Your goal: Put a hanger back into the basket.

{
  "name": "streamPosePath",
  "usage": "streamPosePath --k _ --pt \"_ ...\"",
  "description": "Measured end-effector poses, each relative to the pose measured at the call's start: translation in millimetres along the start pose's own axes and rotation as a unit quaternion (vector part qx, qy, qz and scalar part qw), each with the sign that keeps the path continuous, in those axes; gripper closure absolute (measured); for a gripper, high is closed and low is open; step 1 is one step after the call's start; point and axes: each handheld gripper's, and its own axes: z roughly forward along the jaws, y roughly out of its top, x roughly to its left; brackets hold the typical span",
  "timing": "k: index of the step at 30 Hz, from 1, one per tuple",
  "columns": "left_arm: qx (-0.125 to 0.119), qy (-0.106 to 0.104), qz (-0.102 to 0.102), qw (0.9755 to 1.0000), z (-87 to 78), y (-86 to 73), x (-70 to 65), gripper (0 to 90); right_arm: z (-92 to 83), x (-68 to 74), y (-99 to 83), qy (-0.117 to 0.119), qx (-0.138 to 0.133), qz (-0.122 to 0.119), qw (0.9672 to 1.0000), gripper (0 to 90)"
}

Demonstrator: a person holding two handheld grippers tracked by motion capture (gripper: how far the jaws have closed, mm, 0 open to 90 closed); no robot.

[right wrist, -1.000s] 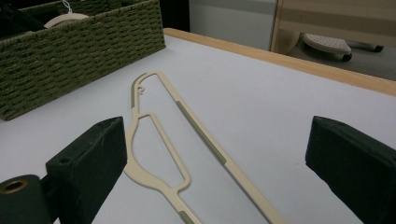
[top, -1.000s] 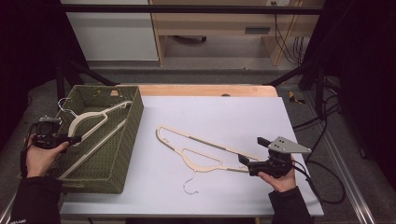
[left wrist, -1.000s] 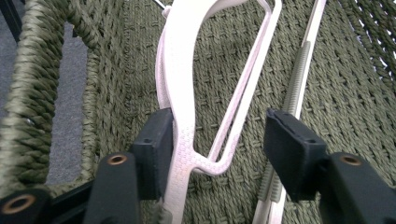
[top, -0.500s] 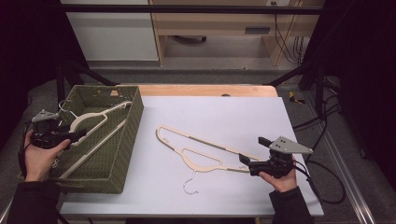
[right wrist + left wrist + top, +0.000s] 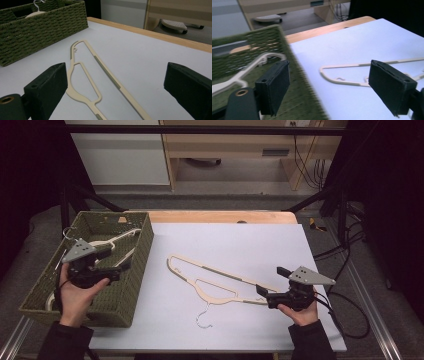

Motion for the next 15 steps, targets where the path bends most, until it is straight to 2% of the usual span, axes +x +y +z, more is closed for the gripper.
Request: streamPosePath --k 4,11,15 --pt "0.003 -0.019 0.025 0.9995 12.0 -3.7 -26.9 17.3 -0.5 -0.1 0.1 -0.001 -0.001 0.001 1.0000 5.6" --pt "0.006 -0.063 0.037 0.9973 33.5 -14.7 -70.6 16.8 -0.9 0.1 -0.4 0.002 0.000 -0.002 1.0000 5.6" --pt "0.013 -0.076 0.040 0.9962 45.9 -20.5 -90.8 17.2 -0.2 0.4 -0.4 0.003 -0.001 -0.002 1.0000 5.6"
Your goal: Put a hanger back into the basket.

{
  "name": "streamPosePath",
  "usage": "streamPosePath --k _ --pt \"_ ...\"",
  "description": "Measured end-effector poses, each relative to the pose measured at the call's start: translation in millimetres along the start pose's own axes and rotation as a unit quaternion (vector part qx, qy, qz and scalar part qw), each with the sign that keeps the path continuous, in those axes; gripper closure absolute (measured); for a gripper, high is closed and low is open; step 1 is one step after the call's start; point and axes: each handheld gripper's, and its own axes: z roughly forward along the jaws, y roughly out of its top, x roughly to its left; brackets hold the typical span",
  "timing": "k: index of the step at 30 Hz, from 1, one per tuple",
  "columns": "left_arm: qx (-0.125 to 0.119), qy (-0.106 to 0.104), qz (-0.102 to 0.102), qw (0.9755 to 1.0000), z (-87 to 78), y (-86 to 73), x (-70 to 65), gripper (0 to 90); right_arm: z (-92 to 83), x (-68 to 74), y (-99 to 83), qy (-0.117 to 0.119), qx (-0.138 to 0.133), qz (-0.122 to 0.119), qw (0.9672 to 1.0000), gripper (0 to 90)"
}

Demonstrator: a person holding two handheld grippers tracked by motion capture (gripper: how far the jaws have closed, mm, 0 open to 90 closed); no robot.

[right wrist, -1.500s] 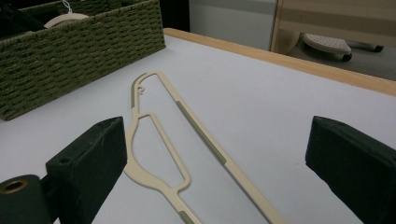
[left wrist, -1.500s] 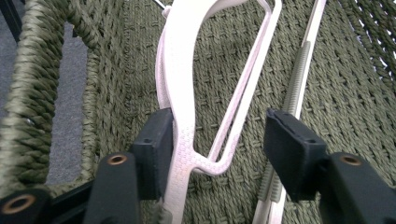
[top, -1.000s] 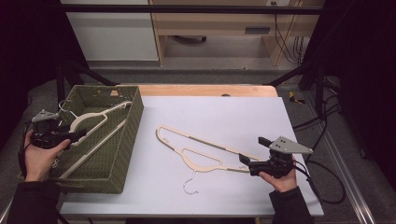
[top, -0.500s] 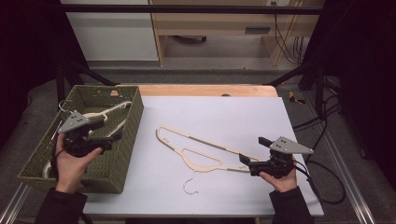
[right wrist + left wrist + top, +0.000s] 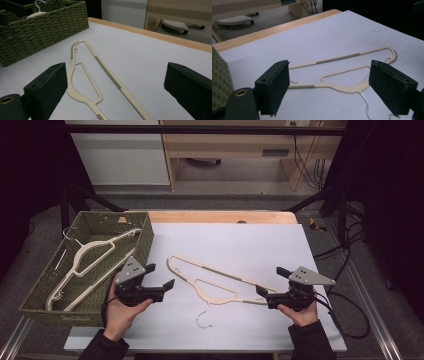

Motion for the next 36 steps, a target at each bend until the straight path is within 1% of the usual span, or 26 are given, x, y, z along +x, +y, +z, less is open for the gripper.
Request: streamPosePath --k 4,6,9,10,11,13,18,22,26,27,30,34,36 --pt "0.012 -0.012 -0.002 0.9999 16.6 -5.9 -16.7 17.7 0.9 1.0 -0.5 -0.001 0.001 0.003 1.0000 5.6" --pt "0.022 -0.017 0.002 0.9996 24.8 -9.1 -25.4 17.8 1.1 1.4 -0.7 -0.001 0.002 0.003 1.0000 5.5" --pt "0.025 -0.026 0.002 0.9993 33.9 -12.8 -34.4 18.5 1.0 1.6 -0.8 0.000 0.001 0.003 1.0000 5.5" --pt "0.025 -0.026 0.002 0.9993 33.9 -12.8 -34.4 18.8 1.0 1.6 -0.8 0.000 0.001 0.003 1.0000 5.5" --pt "0.036 -0.029 0.008 0.9989 41.3 -15.8 -40.3 18.8 0.7 1.7 -0.8 0.001 0.001 0.000 1.0000 5.5" --pt "0.044 -0.035 0.011 0.9984 48.7 -19.4 -46.5 19.5 0.1 1.9 -0.6 0.001 -0.001 0.000 1.0000 5.6" --pt "0.073 -0.048 0.017 0.9960 66.3 -29.7 -61.5 21.4 1.5 2.9 -1.5 0.006 0.001 -0.001 1.0000 5.7" --pt "0.092 -0.043 0.011 0.9948 77.8 -37.9 -69.8 25.7 4.0 4.5 -2.7 0.007 0.003 0.000 1.0000 5.7" --pt "0.105 -0.032 -0.003 0.9939 86.5 -46.0 -72.6 32.7 6.0 5.4 -3.9 0.011 0.007 -0.003 0.9999 5.8" --pt "0.110 -0.029 -0.002 0.9936 88.5 -47.5 -72.6 34.2 7.3 6.2 -4.3 0.012 0.007 -0.001 0.9999 5.8" --pt "0.115 -0.024 -0.010 0.9930 92.5 -50.8 -74.4 39.2 9.8 7.3 -5.8 0.017 0.014 -0.008 0.9997 5.8" --pt "0.117 -0.018 -0.012 0.9929 97.4 -54.1 -78.2 43.0 12.8 9.2 -6.8 0.018 0.016 -0.004 0.9997 5.9" --pt "0.119 -0.016 -0.018 0.9926 100.0 -56.6 -80.2 44.8 14.2 10.5 -7.1 0.018 0.017 -0.005 0.9997 5.9"
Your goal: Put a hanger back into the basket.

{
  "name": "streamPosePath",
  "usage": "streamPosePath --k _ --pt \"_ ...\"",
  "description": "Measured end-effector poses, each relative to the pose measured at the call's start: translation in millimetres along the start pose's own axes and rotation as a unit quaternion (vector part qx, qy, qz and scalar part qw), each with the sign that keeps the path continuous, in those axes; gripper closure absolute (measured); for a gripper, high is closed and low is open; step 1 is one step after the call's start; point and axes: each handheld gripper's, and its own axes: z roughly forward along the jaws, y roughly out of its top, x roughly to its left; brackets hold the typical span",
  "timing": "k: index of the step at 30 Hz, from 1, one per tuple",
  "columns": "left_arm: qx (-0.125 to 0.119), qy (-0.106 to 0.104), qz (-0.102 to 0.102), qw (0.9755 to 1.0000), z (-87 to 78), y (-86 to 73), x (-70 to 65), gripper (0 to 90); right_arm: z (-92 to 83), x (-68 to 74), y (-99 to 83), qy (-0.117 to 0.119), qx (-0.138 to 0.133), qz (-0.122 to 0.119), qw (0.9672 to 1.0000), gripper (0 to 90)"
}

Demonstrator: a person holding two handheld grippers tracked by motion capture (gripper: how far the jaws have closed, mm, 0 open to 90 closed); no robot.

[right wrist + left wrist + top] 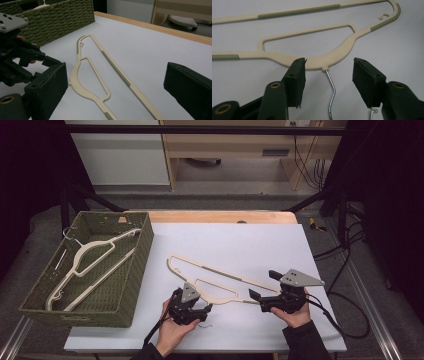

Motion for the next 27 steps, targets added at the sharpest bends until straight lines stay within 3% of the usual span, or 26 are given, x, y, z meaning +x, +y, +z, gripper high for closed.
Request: streamPosePath --k 3,6,11,18,22,27 --pt "0.003 0.004 -0.010 0.9999 3.4 -1.9 -2.7 49.0 1.2 1.8 0.6 0.003 0.000 -0.002 1.0000 6.0" --pt "0.011 0.019 -0.006 0.9997 9.2 -3.9 -8.0 55.2 2.9 2.3 0.6 0.003 0.002 -0.005 1.0000 6.0" --pt "0.021 0.023 -0.005 0.9995 18.3 -8.9 -12.0 64.3 2.9 2.7 0.6 0.003 0.001 -0.006 1.0000 6.0" --pt "0.011 0.049 -0.005 0.9987 19.9 -12.3 -15.0 74.9 6.5 4.2 -0.4 0.003 0.008 -0.008 0.9999 5.9" --pt "0.018 0.066 0.000 0.9977 20.3 -11.8 -20.8 77.6 8.8 5.1 -1.0 0.004 0.011 -0.009 0.9999 5.9" --pt "0.026 0.078 -0.014 0.9965 21.6 -9.5 -24.9 80.2 11.2 6.3 -0.3 0.006 0.012 -0.012 0.9998 5.9"
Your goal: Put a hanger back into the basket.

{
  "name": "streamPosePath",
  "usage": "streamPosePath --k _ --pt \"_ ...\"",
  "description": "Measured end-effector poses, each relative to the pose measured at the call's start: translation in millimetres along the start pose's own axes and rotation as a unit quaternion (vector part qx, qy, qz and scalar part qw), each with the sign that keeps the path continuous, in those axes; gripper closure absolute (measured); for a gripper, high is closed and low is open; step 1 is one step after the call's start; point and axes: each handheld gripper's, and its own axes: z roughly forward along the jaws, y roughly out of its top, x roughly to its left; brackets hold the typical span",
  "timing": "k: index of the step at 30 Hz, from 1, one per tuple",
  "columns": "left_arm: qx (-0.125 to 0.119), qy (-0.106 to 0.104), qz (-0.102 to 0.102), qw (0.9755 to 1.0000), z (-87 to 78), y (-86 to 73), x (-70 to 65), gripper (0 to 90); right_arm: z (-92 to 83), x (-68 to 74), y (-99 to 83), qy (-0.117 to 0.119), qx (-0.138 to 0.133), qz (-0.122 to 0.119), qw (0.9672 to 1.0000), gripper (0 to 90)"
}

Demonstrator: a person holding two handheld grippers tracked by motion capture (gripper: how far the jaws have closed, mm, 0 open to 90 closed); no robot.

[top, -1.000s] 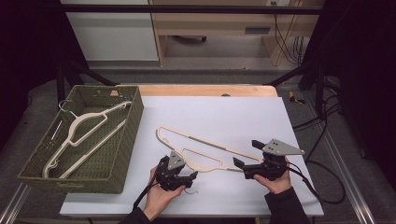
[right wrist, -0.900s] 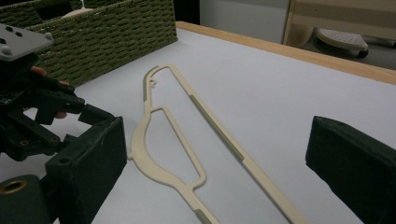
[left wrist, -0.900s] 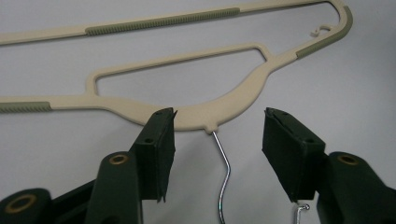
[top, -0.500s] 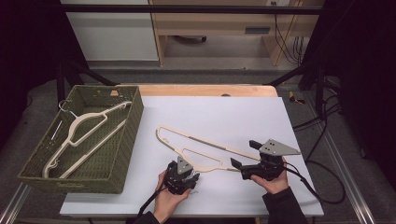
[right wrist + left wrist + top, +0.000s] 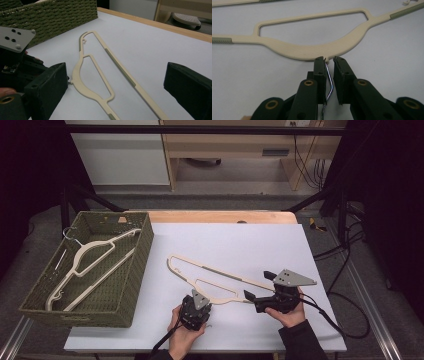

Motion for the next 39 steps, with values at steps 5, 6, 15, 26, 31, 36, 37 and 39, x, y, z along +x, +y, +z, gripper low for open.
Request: streamPosePath --k 5,6,15,26,31,36,37,39 --pt "0.001 0.007 -0.007 0.9999 0.9 0.6 -1.3 86.1 5.1 3.5 0.3 0.004 0.004 -0.003 1.0000 5.8" --pt "0.003 0.008 -0.007 0.9999 0.9 1.2 -1.3 87.5 6.3 4.3 0.2 0.005 0.007 -0.003 1.0000 5.8" --pt "0.014 -0.008 -0.009 0.9998 -1.0 5.5 3.4 88.7 22.5 10.8 -4.7 0.017 0.029 -0.009 0.9994 6.1" --pt "0.013 -0.014 0.009 0.9998 -12.9 15.0 7.2 89.0 43.8 23.8 -11.0 0.036 0.054 -0.024 0.9976 7.5" --pt "0.015 -0.016 0.026 0.9994 -19.3 21.2 7.2 90.0 46.5 25.0 -12.4 0.044 0.057 -0.023 0.9972 8.9" --pt "0.006 -0.040 0.013 0.9991 -17.1 19.0 11.8 90.0 48.5 25.8 -13.8 0.044 0.061 -0.024 0.9969 8.8" --pt "0.005 -0.041 0.012 0.9991 -15.0 16.9 11.7 90.0 47.9 25.6 -13.3 0.043 0.060 -0.022 0.9970 8.8" --pt "0.010 -0.045 0.008 0.9989 -9.0 11.6 11.3 90.0 46.8 25.5 -12.7 0.042 0.057 -0.024 0.9972 8.7"
